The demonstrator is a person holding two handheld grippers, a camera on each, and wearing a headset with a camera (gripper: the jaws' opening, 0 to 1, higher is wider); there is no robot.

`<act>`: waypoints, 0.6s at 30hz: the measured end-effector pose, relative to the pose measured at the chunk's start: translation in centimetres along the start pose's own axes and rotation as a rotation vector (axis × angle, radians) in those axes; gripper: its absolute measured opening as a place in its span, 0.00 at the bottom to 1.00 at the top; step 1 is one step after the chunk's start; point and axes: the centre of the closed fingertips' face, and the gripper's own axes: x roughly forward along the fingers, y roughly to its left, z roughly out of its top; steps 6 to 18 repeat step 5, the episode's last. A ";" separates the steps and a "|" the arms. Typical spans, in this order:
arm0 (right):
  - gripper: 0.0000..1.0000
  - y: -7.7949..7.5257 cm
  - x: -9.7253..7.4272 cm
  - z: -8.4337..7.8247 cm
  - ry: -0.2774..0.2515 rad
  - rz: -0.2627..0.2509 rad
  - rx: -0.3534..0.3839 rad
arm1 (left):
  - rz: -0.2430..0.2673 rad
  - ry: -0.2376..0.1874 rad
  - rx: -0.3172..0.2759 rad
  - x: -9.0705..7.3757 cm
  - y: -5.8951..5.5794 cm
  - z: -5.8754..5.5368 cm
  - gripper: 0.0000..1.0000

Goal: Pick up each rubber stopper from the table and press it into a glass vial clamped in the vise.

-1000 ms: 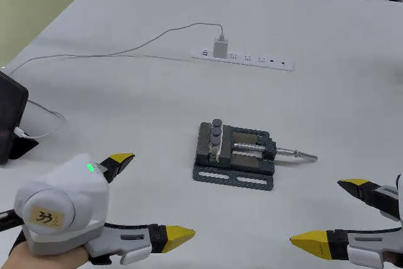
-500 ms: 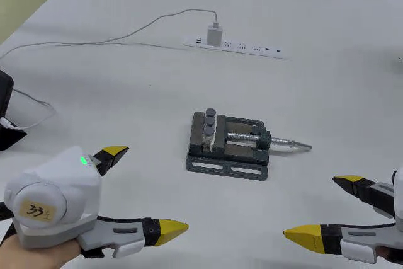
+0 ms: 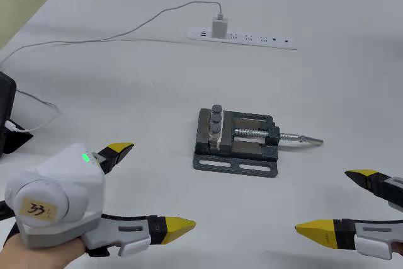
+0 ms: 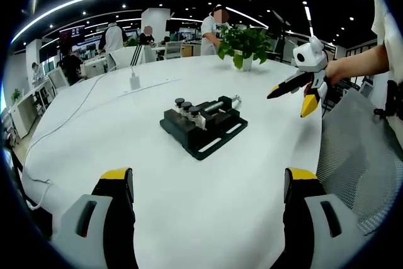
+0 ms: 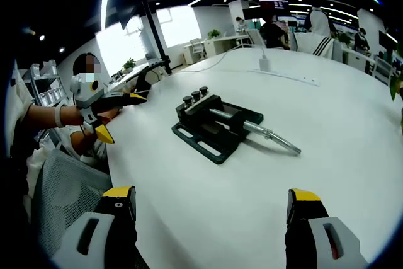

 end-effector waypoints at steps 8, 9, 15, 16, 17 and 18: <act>0.99 0.3 0.4 -0.4 0.012 0.004 0.000 | 0.003 -0.003 -0.010 0.3 0.2 0.0 0.99; 0.99 0.3 0.4 -0.4 0.012 0.004 0.000 | 0.003 -0.003 -0.010 0.3 0.2 0.0 0.99; 0.99 0.3 0.4 -0.4 0.012 0.004 0.000 | 0.003 -0.003 -0.010 0.3 0.2 0.0 0.99; 0.99 0.3 0.4 -0.4 0.012 0.004 0.000 | 0.003 -0.003 -0.010 0.3 0.2 0.0 0.99; 0.99 0.3 0.4 -0.4 0.012 0.004 0.000 | 0.003 -0.003 -0.010 0.3 0.2 0.0 0.99; 0.99 0.3 0.4 -0.4 0.012 0.004 0.000 | 0.003 -0.003 -0.010 0.3 0.2 0.0 0.99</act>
